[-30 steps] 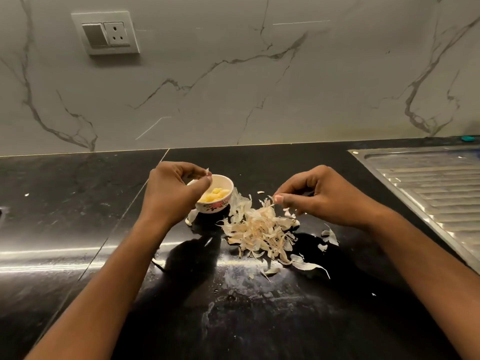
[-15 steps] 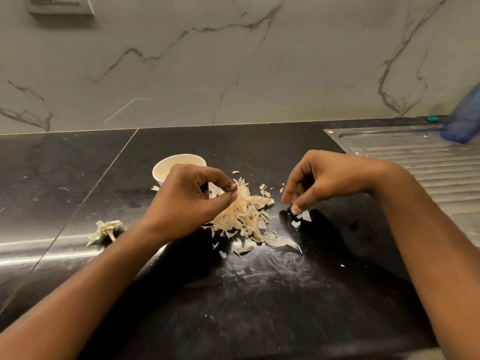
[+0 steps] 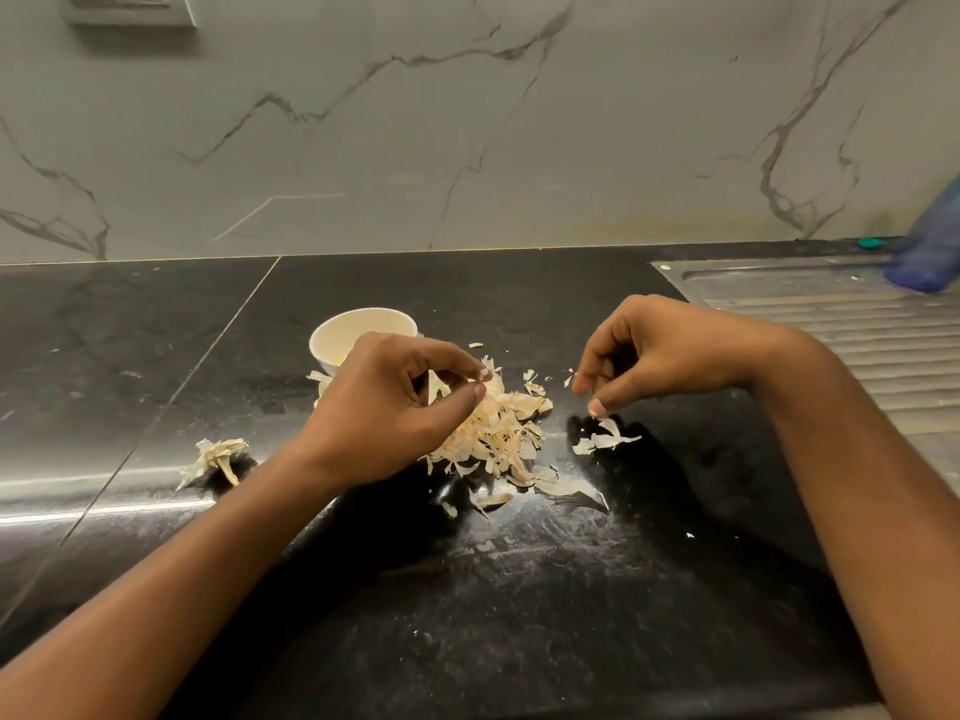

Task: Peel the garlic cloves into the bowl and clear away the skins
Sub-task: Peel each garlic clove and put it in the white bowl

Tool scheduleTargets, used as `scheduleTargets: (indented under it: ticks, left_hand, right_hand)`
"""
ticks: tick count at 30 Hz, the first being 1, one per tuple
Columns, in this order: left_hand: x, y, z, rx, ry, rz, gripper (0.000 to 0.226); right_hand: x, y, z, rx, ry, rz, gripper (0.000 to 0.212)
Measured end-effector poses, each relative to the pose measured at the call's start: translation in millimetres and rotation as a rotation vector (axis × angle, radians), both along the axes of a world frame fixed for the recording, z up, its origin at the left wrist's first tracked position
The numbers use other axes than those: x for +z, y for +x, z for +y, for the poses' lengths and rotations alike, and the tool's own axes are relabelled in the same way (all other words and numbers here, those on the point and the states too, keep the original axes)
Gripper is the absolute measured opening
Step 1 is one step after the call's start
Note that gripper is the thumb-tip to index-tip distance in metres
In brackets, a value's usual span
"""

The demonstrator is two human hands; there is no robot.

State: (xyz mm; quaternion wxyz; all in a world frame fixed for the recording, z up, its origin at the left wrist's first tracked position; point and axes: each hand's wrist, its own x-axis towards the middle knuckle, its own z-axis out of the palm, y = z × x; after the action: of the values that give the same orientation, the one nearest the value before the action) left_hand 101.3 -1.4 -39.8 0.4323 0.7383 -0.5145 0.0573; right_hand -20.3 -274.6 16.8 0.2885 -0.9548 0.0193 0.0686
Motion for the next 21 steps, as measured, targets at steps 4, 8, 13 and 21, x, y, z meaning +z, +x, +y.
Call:
scheduleTargets:
  ticks: [4,8,13,21]
  left_hand:
    - [-1,1,-1,0.018,0.004,0.009,0.011]
    - [-1,0,-1,0.001,0.017,0.015,0.01]
    - [0,0,0,-0.1,0.043,0.013,0.011]
    - [1,-3,-1,-0.086,-0.028,0.051,0.017]
  right_hand:
    - [0,-1,0,-0.028,-0.053,0.155,0.019]
    - [-1,0,2,-0.012,-0.03,0.182,0.011]
    - [-4,3,7,-0.023,-0.005,-0.027,0.009]
    - [-3,6,32,0.118,0.319,-0.296,0.013]
